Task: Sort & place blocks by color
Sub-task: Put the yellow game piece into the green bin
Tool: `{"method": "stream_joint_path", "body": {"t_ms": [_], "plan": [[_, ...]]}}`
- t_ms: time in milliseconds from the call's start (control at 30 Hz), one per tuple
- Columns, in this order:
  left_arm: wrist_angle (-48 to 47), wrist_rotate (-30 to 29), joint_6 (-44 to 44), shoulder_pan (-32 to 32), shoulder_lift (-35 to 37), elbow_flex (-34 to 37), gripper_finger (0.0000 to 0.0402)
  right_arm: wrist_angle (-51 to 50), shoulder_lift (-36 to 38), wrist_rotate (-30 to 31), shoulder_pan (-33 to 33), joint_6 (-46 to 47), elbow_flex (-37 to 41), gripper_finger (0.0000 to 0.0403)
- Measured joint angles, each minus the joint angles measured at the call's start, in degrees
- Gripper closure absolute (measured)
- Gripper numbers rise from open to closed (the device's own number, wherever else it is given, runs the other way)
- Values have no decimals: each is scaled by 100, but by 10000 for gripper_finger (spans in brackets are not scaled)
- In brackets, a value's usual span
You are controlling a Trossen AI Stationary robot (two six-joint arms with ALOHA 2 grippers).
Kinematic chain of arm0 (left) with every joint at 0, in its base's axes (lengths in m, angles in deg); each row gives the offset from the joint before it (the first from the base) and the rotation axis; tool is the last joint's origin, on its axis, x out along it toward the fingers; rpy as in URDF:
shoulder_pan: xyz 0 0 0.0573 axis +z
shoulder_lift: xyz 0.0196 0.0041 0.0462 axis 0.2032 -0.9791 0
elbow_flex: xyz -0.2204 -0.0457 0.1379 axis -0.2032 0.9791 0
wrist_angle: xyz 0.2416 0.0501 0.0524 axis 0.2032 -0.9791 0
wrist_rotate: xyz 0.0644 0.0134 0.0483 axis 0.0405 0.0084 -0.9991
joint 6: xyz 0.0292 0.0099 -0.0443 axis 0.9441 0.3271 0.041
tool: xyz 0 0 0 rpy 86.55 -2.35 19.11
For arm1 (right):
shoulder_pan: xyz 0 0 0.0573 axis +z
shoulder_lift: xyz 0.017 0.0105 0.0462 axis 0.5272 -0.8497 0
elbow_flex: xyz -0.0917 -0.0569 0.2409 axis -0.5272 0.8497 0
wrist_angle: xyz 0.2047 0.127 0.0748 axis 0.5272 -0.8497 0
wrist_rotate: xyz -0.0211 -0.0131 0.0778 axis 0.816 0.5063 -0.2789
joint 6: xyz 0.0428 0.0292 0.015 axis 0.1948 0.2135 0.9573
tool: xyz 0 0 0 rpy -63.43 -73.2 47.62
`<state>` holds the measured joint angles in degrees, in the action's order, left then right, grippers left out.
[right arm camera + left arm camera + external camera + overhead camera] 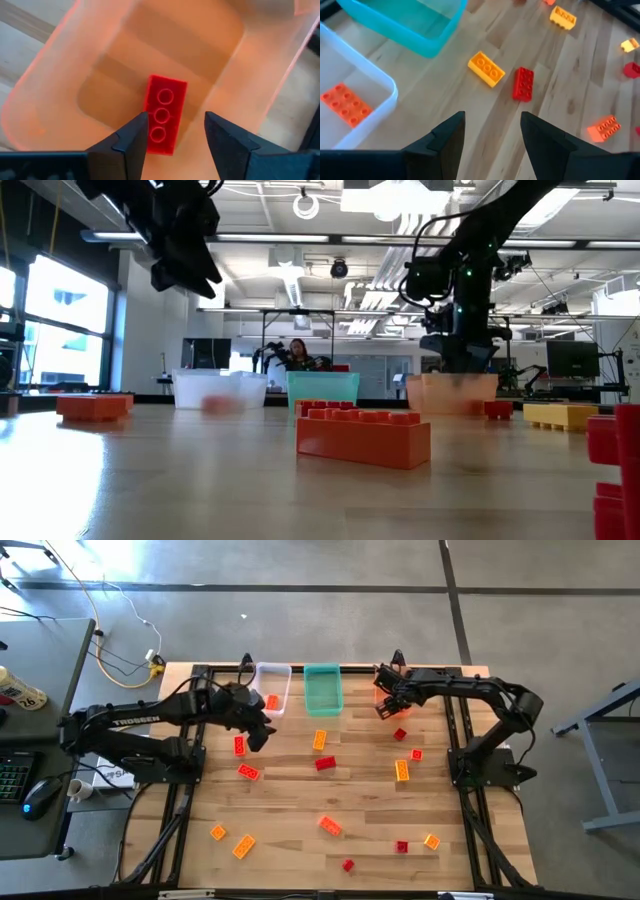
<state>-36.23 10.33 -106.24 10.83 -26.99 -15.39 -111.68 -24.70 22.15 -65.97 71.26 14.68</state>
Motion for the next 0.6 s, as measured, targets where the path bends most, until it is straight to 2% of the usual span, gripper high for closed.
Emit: {"method": "stream_joint_path", "body": {"t_ms": [100, 333, 600], "plan": [[-375, -115, -234, -112, -2, -74, 220, -48, 3, -13, 0, -116, -91, 228], [-1678, -660, -743, -530, -2, -829, 220, -352, 3, -5, 0, -401, -685, 239], [-3013, -1516, -2143, -1254, 0, -1349, 220, -1066, 3, -10, 81, -424, -1436, 242]]}}
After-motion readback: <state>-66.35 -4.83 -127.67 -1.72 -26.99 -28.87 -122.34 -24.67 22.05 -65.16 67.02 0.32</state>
